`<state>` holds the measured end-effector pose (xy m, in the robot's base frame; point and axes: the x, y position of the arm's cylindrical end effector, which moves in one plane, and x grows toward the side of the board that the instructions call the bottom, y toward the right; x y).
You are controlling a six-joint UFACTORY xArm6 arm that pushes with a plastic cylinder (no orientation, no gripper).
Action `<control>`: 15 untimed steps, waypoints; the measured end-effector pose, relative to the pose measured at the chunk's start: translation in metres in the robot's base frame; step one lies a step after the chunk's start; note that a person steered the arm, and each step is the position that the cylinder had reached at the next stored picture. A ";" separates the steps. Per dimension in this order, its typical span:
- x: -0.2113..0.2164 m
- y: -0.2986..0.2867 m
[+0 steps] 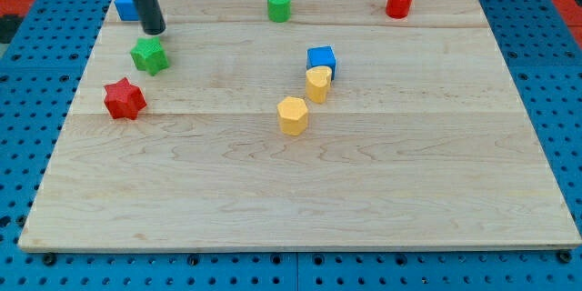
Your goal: Push the green star into the blue cube
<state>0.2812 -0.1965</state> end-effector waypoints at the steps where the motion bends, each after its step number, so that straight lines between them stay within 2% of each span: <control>1: 0.003 -0.013; 4: 0.026 0.045; 5: 0.039 0.085; 6: -0.015 0.029; 8: 0.005 -0.023; 9: 0.029 -0.022; 11: 0.052 0.055; 12: 0.023 0.051; 15: 0.012 0.059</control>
<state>0.2935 -0.1372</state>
